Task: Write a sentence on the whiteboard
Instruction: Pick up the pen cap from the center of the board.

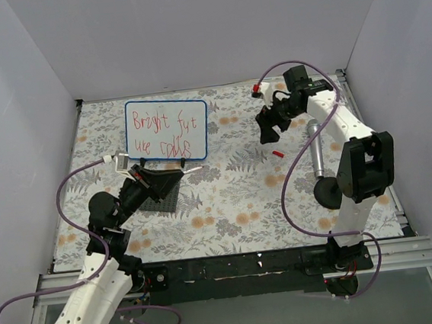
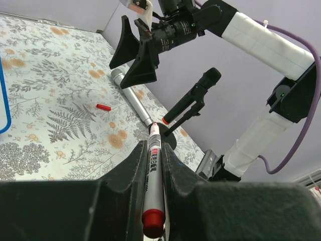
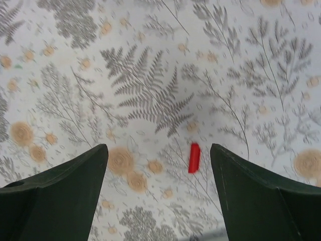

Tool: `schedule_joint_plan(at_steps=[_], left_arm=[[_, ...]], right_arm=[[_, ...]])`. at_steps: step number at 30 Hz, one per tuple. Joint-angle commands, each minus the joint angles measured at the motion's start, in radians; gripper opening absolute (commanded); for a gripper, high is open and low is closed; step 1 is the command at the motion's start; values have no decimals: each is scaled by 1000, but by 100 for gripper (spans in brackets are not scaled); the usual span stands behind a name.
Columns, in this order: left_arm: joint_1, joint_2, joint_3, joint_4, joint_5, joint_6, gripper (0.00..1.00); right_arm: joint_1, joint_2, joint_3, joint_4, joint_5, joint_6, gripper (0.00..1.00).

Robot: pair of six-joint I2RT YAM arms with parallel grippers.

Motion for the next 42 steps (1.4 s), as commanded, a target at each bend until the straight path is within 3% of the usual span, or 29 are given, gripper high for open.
schedule_joint_plan(at_steps=[1,6,13,41,42], left_arm=[[7,-13,-30,72,33,-18,0],[7,-36,-44,54,43,-10,0],[7,-61,-50,15,41,7,0],[8,-44,-116,57,50,-13,0],[8,-45,-122,67,50,-16,0]], right_arm=[[-20,-19,-43,-89,213,-93,88],[-20,74,-14,-110,337,-139,78],[-18,199,43,-126,411,-119,54],[8,262,-104,12,427,-99,37],[8,259,-115,12,425,-102,31]])
